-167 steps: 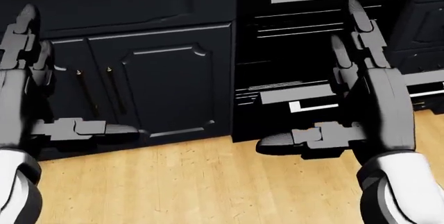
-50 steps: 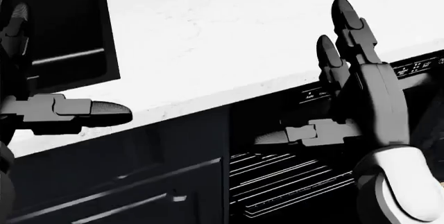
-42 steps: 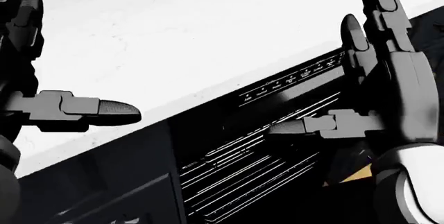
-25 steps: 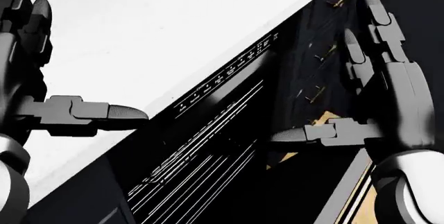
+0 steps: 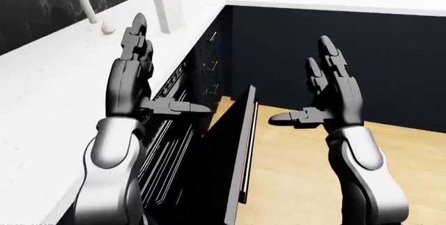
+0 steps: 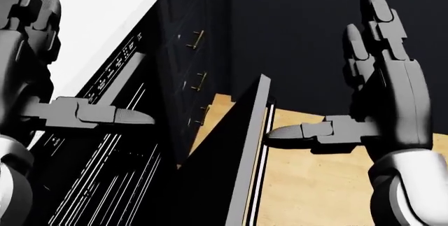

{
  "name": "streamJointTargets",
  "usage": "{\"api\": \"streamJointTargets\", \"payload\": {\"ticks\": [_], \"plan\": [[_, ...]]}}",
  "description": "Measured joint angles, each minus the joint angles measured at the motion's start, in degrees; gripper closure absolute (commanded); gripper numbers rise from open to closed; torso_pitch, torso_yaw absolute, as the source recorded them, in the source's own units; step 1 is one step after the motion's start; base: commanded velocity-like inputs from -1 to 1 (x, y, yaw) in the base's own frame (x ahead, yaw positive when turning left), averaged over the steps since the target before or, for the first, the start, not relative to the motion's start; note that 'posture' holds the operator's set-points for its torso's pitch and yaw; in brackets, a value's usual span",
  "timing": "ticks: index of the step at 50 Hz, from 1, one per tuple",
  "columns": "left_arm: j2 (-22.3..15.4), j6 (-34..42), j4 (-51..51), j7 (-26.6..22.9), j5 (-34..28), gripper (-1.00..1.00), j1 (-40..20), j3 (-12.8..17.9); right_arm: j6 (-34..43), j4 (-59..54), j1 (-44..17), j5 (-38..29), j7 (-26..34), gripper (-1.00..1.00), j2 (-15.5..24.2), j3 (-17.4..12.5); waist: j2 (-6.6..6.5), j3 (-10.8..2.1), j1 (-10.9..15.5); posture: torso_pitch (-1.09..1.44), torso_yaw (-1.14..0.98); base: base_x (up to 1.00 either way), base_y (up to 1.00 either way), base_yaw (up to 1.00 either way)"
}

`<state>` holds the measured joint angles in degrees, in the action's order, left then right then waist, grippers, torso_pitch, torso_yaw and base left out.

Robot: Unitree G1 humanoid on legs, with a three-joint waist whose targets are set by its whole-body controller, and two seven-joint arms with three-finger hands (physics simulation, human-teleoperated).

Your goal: Close the dishwasher door

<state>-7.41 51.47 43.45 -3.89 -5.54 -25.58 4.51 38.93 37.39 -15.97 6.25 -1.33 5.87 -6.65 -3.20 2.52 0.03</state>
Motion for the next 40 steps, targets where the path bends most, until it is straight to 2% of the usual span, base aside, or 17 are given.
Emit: {"api": "streamJointTargets", "payload": {"ticks": [2,4,7,8,10,14,18,34,40], "plan": [[0.0,0.3,-0.5,0.3,-0.4,-1.00,0.6,0.6,0.2,-0.6,0.3,-0.1,0.3,-1.00,-0.3,0.7,1.35,0.20,0.3,0.00,0.00,0.00,0.00,0.00],[-0.1,0.9,-1.1,0.5,-0.6,-1.00,0.6,1.1,0.9,-1.0,0.1,-0.2,0.5,-1.00,-0.3,0.8,2.50,-0.07,0.3,0.00,0.00,0.00,0.00,0.00],[-0.2,1.1,-0.6,0.7,-0.8,-1.00,0.2,1.2,1.0,-0.1,-0.4,-0.4,0.4,-1.00,-0.2,0.6,5.13,-0.78,0.7,0.00,0.00,0.00,0.00,0.00],[-0.1,1.0,-0.3,0.6,-0.7,-1.00,0.2,1.2,0.7,0.2,-0.4,-0.4,0.5,-1.00,-0.2,0.5,5.60,-0.78,0.8,0.00,0.00,0.00,0.00,0.00],[0.0,1.1,-0.2,0.5,-0.5,-1.00,0.5,0.9,0.3,0.3,-0.1,-0.6,0.5,-1.00,-0.2,0.3,5.12,-0.59,0.6,0.00,0.00,0.00,0.00,0.00],[0.0,0.7,-0.6,0.4,0.0,-1.00,0.4,0.6,0.6,-0.6,0.2,-0.8,0.4,-1.00,-0.4,0.2,4.20,-1.00,0.5,0.00,0.00,0.00,0.00,0.00],[0.1,-0.3,-2.1,0.9,-1.4,-1.00,1.0,-0.8,0.7,-0.7,0.3,-1.0,0.2,-1.00,-0.3,-0.1,3.75,-1.23,0.5,0.00,0.00,0.00,0.00,0.00],[1.1,-0.7,-2.8,0.1,-6.2,-1.00,1.1,-1.1,-0.8,-1.7,0.9,-1.4,0.5,-1.00,-0.6,0.5,3.86,-1.55,0.2,0.00,0.00,0.00,0.00,0.00],[0.8,1.9,-1.8,-0.5,-6.5,-1.00,-0.7,-0.9,0.8,-0.4,0.0,-1.1,0.6,-1.00,-0.4,0.0,4.00,-1.36,0.2,0.00,0.00,0.00,0.00,0.00]]}}
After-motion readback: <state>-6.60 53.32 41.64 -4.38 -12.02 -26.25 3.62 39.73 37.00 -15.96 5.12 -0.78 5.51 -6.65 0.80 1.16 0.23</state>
